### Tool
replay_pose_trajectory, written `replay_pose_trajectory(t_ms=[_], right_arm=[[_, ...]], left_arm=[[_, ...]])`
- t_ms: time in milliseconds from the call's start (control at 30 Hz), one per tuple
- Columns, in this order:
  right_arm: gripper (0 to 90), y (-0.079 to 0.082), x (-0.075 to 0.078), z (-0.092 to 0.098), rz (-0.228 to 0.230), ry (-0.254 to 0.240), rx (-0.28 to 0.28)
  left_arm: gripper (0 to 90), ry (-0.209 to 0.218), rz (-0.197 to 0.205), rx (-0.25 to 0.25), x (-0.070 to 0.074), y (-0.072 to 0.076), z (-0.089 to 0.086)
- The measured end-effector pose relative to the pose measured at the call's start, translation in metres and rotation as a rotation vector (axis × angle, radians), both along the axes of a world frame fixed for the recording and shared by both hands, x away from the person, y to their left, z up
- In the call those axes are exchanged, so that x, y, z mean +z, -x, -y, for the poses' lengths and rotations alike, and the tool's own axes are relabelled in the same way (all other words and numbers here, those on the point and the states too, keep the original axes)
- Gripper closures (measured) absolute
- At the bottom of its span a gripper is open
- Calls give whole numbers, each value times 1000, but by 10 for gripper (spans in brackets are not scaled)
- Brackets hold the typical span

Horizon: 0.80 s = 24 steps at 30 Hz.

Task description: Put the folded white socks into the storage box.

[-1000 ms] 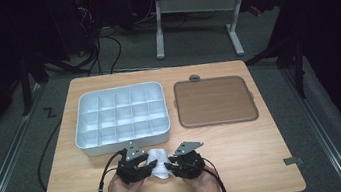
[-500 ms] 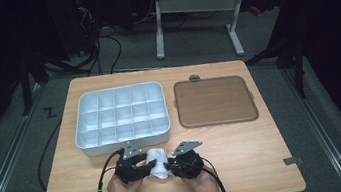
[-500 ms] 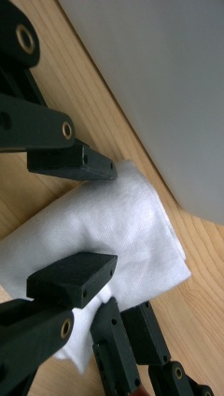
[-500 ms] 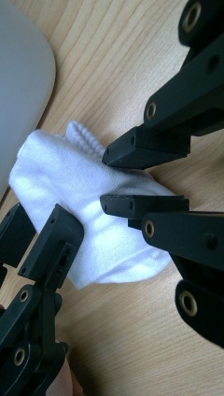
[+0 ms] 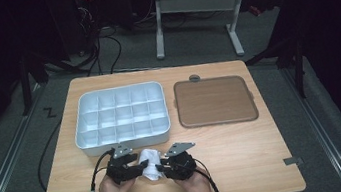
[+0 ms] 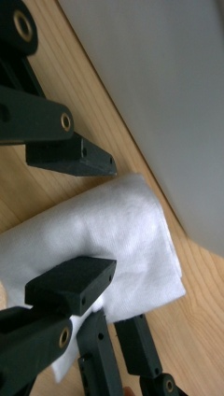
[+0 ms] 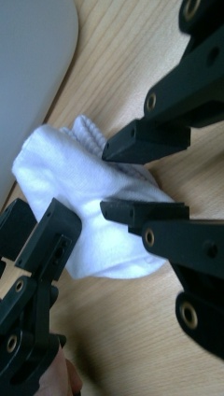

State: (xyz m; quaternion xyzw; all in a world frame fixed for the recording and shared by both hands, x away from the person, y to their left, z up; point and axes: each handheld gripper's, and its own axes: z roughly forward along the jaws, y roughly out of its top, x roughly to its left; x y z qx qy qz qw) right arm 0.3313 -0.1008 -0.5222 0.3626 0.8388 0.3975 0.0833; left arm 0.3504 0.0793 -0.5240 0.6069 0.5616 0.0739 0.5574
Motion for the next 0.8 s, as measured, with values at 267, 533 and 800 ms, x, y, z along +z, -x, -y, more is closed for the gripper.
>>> replay_pose_trajectory(t_ms=[267,533,800], right_arm=[[592,2,8,9,20,-40,-29],[548,4,20,42,52,-60,-98],[542,2,18,95,56,-22,-226]], left_arm=[[359,72,-10,18,12,-3,-3],[336,94,-33,20,18,-7,3],[320,74,-80,48,9,-12,8]])
